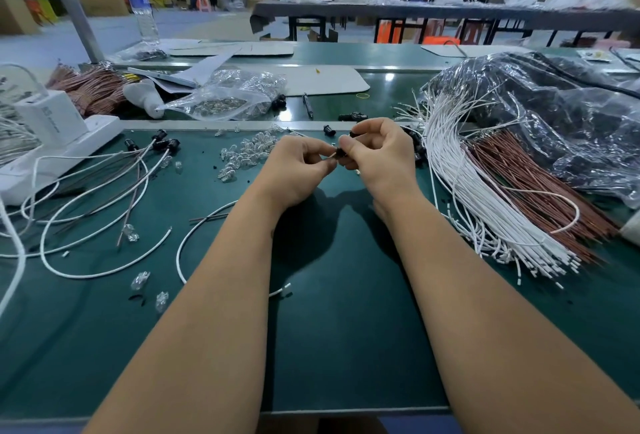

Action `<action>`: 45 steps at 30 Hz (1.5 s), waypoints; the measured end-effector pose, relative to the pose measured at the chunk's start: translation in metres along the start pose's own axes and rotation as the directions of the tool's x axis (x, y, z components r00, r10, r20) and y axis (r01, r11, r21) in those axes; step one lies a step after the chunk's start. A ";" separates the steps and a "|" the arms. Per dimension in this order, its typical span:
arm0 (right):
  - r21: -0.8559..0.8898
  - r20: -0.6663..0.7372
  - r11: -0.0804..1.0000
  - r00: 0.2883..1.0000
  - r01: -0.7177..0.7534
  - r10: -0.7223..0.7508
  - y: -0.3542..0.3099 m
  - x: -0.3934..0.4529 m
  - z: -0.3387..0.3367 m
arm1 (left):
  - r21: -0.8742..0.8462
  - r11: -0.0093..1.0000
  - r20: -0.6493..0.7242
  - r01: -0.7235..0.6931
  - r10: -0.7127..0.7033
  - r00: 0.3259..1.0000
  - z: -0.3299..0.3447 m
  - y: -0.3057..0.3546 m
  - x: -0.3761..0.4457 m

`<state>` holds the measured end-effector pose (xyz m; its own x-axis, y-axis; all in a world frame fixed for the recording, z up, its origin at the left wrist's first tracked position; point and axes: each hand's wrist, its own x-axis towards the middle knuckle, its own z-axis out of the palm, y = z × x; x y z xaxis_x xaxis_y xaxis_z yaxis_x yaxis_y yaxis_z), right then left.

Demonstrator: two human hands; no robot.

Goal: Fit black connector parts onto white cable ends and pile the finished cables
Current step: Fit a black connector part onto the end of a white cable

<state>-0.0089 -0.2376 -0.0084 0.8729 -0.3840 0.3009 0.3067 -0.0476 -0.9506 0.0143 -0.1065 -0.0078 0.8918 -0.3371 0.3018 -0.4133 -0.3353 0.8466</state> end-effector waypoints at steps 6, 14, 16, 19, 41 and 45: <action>-0.121 0.056 0.992 0.998 -0.019 0.026 0.000 0.003 0.001 | 0.309 0.950 -0.336 0.051 0.059 0.940 -0.006 -0.003 0.000; -0.776 0.523 0.459 0.848 0.432 0.086 0.008 -0.007 0.012 | 0.437 0.738 -0.416 0.514 -0.341 0.843 -0.026 -0.015 0.005; -0.787 0.554 0.402 0.823 0.467 0.129 0.009 -0.007 0.013 | 0.346 0.842 -0.350 0.414 -0.293 0.890 -0.019 -0.011 0.008; -0.788 0.551 0.399 0.826 0.470 0.116 0.011 -0.004 0.012 | 0.198 0.939 -0.271 0.281 -0.223 0.936 -0.010 -0.005 0.008; -0.694 0.393 0.603 0.909 0.392 -0.139 0.006 -0.004 0.007 | -0.075 0.996 -0.347 0.052 -0.075 0.935 -0.005 -0.004 0.000; -0.350 0.079 0.933 0.995 0.084 -0.060 0.000 0.001 0.001 | -0.013 0.999 -0.214 0.040 -0.042 0.976 -0.001 -0.005 0.000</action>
<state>-0.0077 -0.2373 -0.0084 0.8802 -0.3060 0.3628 0.2270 -0.3998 -0.8881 0.0167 -0.1035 -0.0115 0.9269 -0.1273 0.3530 -0.3752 -0.3372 0.8634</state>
